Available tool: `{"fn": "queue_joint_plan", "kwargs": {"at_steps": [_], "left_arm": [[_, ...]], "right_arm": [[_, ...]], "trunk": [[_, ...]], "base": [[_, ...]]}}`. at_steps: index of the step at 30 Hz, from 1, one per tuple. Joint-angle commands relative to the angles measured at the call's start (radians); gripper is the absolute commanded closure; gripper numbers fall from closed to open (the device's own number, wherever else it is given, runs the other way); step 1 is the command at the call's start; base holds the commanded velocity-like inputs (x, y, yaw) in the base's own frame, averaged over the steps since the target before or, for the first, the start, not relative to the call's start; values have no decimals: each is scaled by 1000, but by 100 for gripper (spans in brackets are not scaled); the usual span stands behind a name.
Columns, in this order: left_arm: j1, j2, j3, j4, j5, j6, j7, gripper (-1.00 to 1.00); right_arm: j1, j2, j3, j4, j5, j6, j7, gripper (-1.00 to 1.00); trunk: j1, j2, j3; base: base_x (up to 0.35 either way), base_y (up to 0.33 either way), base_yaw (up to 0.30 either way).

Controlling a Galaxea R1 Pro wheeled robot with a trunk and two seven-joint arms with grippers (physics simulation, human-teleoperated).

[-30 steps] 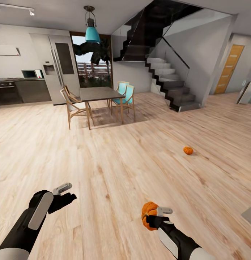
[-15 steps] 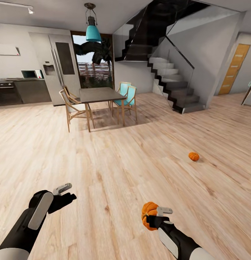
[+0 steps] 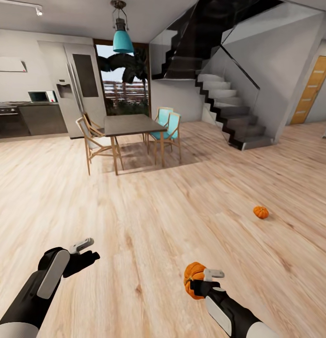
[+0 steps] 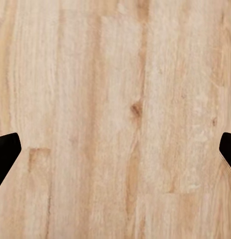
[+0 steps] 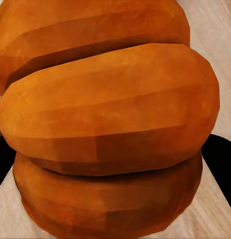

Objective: Place each of the two pumpkins and all three candles from the living room inside a cabinet in the living room (use any cabinet), then make sure every cabinet is closed, and position the cauldron so it is next to a table in the living room.

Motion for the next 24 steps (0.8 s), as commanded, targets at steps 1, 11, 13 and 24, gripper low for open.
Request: {"fn": "queue_joint_plan", "kwargs": {"at_steps": [1, 11, 13, 24], "left_arm": [[-1, 0, 0, -1, 10, 2, 9, -100], [-1, 1, 0, -1, 12, 2, 9, -100], [-1, 1, 0, -1, 12, 2, 9, -100], [-1, 0, 0, -1, 12, 2, 9, -100]], "right_arm": [[-1, -2, 8, -3, -4, 2, -9, 100], [-1, -2, 7, -2, -4, 0, -9, 100], [-1, -2, 7, -2, -4, 1, -9, 100], [-1, -2, 7, -2, -4, 0, -9, 100]], "trunk": [[0, 0, -2], [0, 0, -13], [0, 0, -16], [0, 0, -30]], "base": [[335, 0, -73], [330, 3, -141], [321, 53, -161], [320, 108, -163]]}}
